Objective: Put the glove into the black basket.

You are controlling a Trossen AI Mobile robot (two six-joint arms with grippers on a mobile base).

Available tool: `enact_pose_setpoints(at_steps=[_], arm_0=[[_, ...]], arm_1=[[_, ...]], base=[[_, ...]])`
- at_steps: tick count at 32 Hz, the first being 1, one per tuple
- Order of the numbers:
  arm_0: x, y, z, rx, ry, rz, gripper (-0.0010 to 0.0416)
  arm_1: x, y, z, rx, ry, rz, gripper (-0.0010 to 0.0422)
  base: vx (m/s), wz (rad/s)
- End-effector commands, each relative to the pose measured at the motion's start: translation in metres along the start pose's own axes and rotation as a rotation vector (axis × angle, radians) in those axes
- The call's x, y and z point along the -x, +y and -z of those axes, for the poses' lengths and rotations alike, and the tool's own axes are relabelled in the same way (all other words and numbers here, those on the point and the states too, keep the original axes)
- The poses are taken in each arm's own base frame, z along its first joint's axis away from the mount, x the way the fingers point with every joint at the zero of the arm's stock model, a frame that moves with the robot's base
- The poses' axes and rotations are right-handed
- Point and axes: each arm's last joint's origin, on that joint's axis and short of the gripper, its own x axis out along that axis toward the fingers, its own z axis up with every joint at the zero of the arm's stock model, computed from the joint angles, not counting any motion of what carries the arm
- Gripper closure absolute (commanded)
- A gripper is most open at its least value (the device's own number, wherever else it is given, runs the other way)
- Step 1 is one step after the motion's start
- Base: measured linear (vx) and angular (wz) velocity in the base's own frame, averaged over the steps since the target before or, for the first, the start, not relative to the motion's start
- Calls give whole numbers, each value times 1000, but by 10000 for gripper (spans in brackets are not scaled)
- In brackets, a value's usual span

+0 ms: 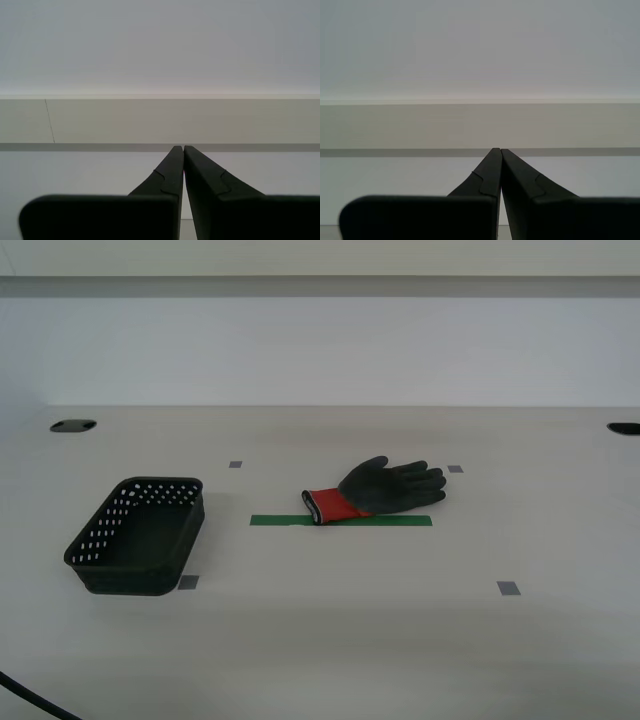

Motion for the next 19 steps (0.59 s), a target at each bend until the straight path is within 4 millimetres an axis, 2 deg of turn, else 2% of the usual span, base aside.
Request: enact_pose_setpoints(at_steps=[1, 19], arm_0=[[0, 0, -1, 0, -3, 0, 405], [0, 0, -1, 0, -4, 0, 405]], arm_1=[[0, 0, -1, -16, -6, -2, 412], [0, 0, -1, -8, -6, -1, 412]], base=[[0, 0], [0, 0]])
